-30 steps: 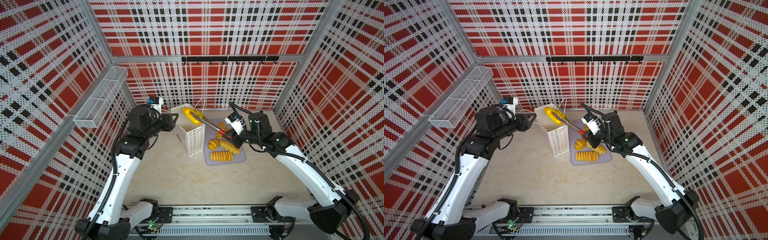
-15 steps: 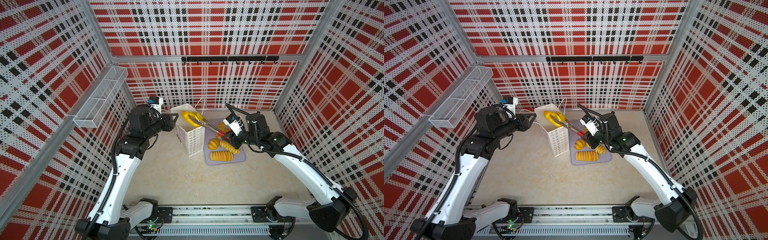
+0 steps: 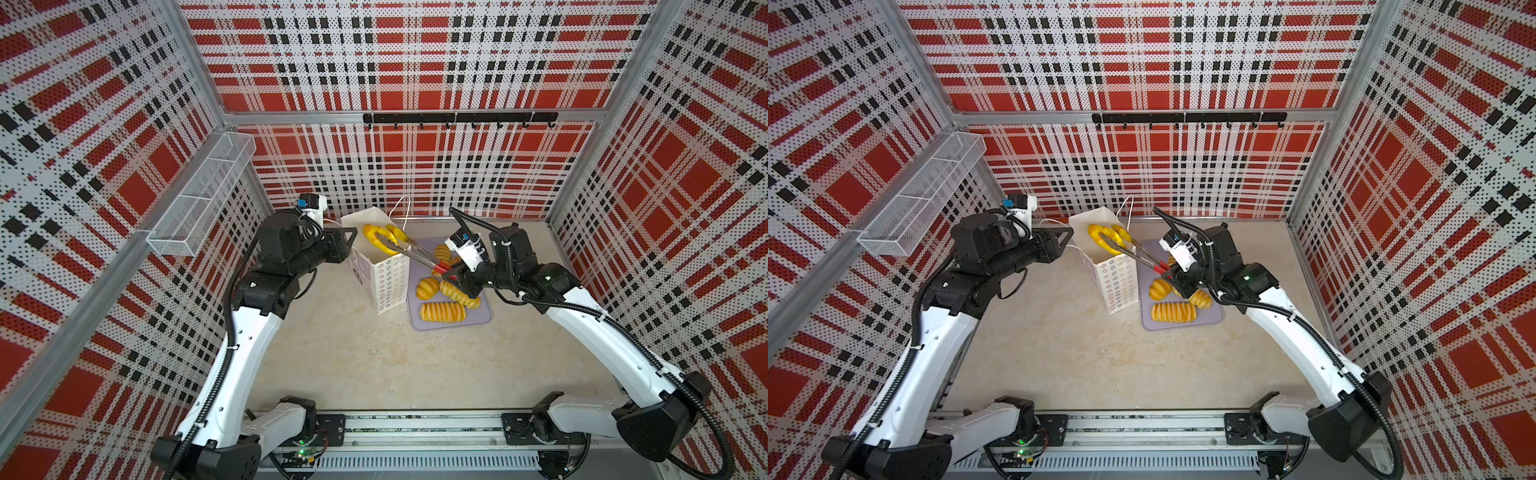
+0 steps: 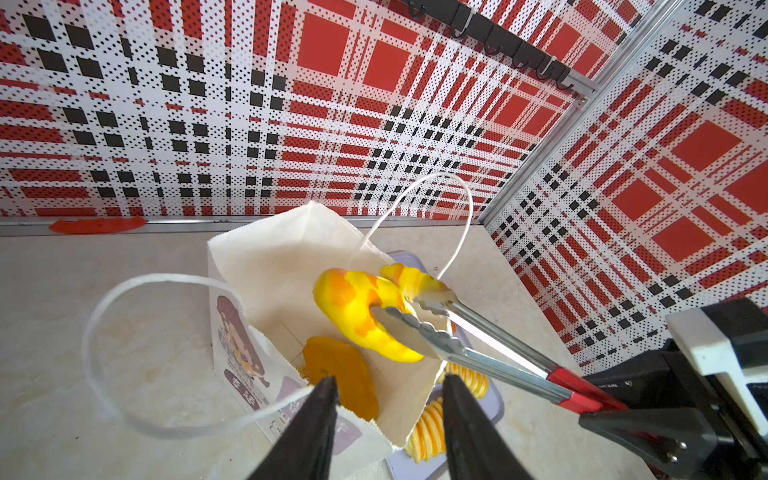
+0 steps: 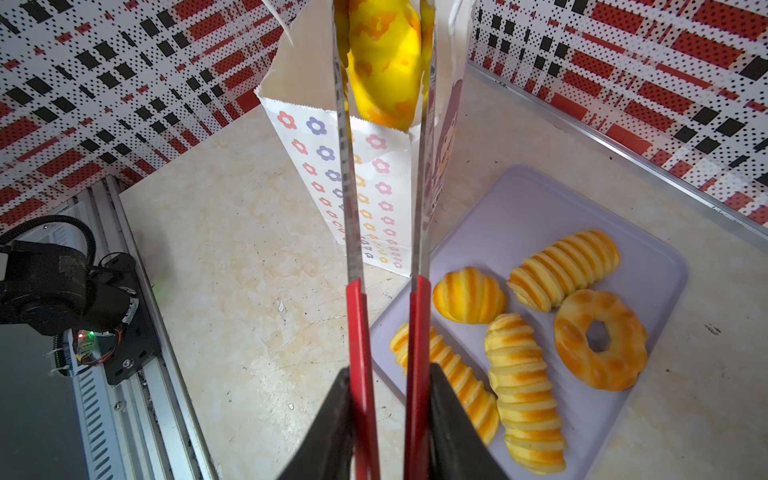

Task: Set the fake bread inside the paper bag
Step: 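Lower the yellow bun into the bag opening with the right gripper's tongs, then open the tongs inside the bag to release the yellow bun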

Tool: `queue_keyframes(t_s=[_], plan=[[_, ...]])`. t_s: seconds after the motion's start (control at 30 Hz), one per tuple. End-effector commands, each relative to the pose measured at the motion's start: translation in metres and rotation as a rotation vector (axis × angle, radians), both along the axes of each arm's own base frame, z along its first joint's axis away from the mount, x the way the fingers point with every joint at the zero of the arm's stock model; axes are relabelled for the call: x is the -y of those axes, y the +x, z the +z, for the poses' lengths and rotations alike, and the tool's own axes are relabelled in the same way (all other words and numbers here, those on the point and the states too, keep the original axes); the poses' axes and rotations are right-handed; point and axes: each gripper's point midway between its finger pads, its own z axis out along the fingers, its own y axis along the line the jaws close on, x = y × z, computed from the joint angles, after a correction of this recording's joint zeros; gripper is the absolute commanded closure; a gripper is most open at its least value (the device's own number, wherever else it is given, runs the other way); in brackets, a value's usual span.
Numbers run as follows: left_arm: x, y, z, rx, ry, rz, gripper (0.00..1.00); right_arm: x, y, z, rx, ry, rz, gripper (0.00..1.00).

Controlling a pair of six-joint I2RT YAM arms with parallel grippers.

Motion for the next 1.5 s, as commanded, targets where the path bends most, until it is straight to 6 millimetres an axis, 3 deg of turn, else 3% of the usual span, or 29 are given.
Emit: queue_keyframes(t_s=[0.0, 0.6, 1.47], plan=[[0.001, 0.0, -0.008, -0.019, 0.009, -0.003, 0.54, -0.007, 0.001, 0.025, 0.069, 0.037, 0.029, 0.7], [0.0, -0.004, -0.004, -0.009, 0.004, -0.002, 0.54, -0.008, -0.008, 0.037, 0.091, 0.089, 0.051, 0.69], [-0.001, -0.004, -0.006, -0.016, 0.012, 0.002, 0.54, -0.008, -0.007, 0.032, 0.081, 0.085, 0.045, 0.67]])
